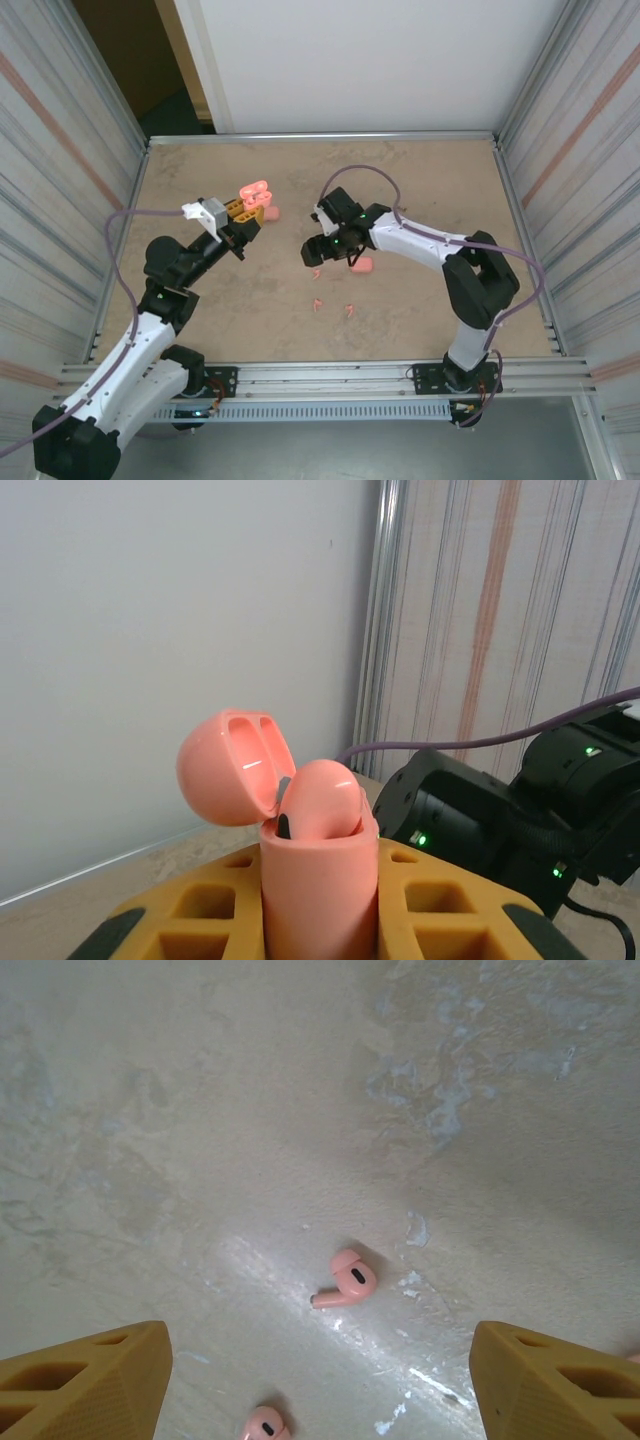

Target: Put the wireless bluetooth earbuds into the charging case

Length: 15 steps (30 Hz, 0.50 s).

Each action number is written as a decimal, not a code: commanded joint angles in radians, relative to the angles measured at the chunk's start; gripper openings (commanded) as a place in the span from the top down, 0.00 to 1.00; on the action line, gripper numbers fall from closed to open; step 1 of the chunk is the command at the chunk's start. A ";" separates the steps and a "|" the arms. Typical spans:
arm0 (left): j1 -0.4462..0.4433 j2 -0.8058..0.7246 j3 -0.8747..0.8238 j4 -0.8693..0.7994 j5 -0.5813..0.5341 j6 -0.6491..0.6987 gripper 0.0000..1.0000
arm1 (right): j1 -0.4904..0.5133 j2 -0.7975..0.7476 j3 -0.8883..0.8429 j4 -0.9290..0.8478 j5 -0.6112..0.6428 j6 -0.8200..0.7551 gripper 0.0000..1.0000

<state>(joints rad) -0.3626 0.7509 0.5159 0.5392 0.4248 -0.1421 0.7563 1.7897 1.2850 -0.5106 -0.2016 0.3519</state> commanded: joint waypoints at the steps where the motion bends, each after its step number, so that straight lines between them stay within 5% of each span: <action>1: -0.002 -0.028 0.028 -0.005 -0.009 0.031 1.00 | 0.024 0.055 0.051 -0.069 0.071 -0.033 0.24; 15: -0.002 -0.045 0.024 -0.018 -0.017 0.038 1.00 | 0.087 0.194 0.154 -0.156 0.195 -0.090 0.26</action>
<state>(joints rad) -0.3626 0.7250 0.5159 0.5190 0.4179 -0.1261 0.8303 1.9614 1.4082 -0.6201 -0.0471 0.2935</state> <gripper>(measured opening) 0.222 0.742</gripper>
